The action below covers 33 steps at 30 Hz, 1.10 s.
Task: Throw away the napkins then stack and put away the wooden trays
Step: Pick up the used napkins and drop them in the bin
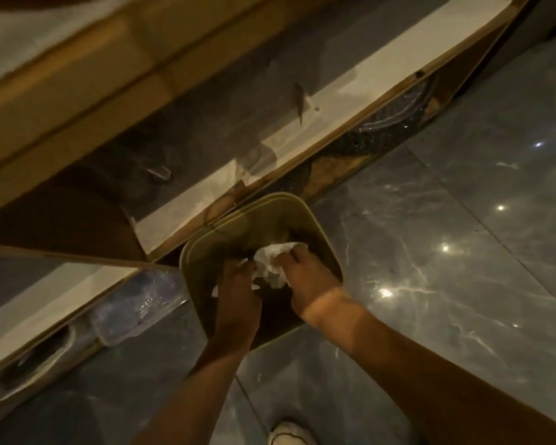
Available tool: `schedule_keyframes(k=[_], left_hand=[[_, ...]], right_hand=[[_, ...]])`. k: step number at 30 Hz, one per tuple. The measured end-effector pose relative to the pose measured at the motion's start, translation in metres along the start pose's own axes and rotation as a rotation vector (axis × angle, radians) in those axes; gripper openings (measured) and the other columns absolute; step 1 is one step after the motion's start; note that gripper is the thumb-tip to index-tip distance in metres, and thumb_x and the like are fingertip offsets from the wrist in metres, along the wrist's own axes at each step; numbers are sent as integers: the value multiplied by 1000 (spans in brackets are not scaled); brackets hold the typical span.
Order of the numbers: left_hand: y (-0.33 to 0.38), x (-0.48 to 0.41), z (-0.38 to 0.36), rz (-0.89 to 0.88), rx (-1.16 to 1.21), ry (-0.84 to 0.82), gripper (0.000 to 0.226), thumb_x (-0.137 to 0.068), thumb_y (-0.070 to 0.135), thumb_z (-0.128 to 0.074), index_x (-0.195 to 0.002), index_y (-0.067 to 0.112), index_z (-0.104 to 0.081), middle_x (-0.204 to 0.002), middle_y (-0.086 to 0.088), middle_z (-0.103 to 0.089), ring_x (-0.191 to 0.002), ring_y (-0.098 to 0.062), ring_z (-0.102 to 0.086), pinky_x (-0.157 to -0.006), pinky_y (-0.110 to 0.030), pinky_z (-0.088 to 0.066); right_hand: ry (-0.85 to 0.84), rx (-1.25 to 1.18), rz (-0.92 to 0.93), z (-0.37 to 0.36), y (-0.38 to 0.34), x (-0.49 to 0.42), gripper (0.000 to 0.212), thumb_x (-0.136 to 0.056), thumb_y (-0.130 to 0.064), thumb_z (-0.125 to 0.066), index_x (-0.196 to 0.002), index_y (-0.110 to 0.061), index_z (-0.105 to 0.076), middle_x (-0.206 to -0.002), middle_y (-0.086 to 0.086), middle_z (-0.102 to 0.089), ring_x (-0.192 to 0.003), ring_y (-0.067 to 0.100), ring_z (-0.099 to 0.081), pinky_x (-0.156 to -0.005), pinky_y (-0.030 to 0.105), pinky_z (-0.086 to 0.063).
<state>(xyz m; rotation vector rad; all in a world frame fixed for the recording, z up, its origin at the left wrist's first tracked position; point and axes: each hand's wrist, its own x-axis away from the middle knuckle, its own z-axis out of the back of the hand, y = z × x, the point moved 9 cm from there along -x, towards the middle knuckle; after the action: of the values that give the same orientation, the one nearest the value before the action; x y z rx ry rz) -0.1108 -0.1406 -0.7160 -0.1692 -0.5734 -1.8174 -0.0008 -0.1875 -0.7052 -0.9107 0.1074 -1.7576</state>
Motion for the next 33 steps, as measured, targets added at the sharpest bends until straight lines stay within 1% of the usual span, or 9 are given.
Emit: schedule_keyframes(k=[3, 7, 14, 20, 21, 24, 25, 28, 33], left_hand=[[-5, -15, -24, -74, -118, -120, 46, -97, 17, -52, -141, 24, -42, -152, -4, -34, -141, -20, -31, -119, -32, -25], [-15, -13, -52, -20, -228, -443, 83, -94, 19, -55, -152, 38, 1, -160, -11, 22, -148, -40, 12, -122, -52, -11], [17, 23, 9, -112, -207, -248, 63, -94, 39, -47, -150, 35, -20, -161, -3, -18, -149, -32, -14, -117, -56, -24], [24, 78, 82, 18, -271, -202, 72, -90, 68, -31, -148, 50, 9, -163, 2, 18, -150, -28, 17, -113, -71, 7], [29, 89, 93, 42, -275, -220, 73, -89, 71, -29, -149, 49, 6, -164, -2, 12, -151, -31, 10, -113, -71, 6], [55, 121, 131, 91, -191, -268, 67, -87, 74, -24, -145, 40, -27, -150, -9, -43, -144, -36, -28, -114, -72, -7], [67, 131, 147, 80, -205, -232, 64, -89, 71, -23, -145, 40, -29, -148, -7, -46, -144, -35, -29, -113, -72, -3], [101, 165, 195, 63, -217, -124, 65, -91, 69, -19, -150, 44, -10, -161, -1, -17, -150, -31, -3, -110, -71, 10], [157, 237, 285, 101, -155, -76, 69, -91, 69, -19, -151, 44, 3, -164, 2, 14, -149, -27, 22, -113, -69, 8]], right_hand=[[-225, 172, -22, -40, 7, -13, 74, -91, -16, -59, -152, -12, -16, -157, 18, -15, -145, 42, -12, -115, 56, -24], [-395, 221, -24, -62, 14, -11, 78, -96, -31, -50, -155, -19, 0, -163, 10, 6, -148, 39, 13, -118, 57, -16], [-20, 195, 70, 9, -2, 41, 72, -93, -52, -45, -153, -31, -12, -164, 3, -5, -149, 28, 12, -120, 50, 3], [46, 275, 4, 81, 5, 111, 86, -87, -72, -30, -152, -35, 12, -161, 7, 20, -144, 34, 28, -118, 54, 11], [64, 296, 1, 95, 4, 122, 87, -86, -75, -26, -151, -36, 16, -160, 8, 23, -143, 35, 31, -118, 55, 11], [86, 345, 22, 138, -5, 153, 90, -83, -80, -22, -147, -37, 24, -158, 9, 28, -140, 34, 36, -117, 56, 12], [98, 344, 39, 153, -11, 164, 90, -82, -80, -23, -148, -38, 23, -159, 9, 28, -140, 33, 36, -117, 56, 13], [170, 338, 88, 204, -36, 200, 89, -82, -80, -22, -151, -37, 16, -160, 8, 24, -143, 33, 31, -118, 56, 11], [192, 306, 151, 294, -87, 276, 87, -84, -79, -25, -151, -39, 14, -160, 5, 24, -143, 29, 32, -117, 54, 12]])
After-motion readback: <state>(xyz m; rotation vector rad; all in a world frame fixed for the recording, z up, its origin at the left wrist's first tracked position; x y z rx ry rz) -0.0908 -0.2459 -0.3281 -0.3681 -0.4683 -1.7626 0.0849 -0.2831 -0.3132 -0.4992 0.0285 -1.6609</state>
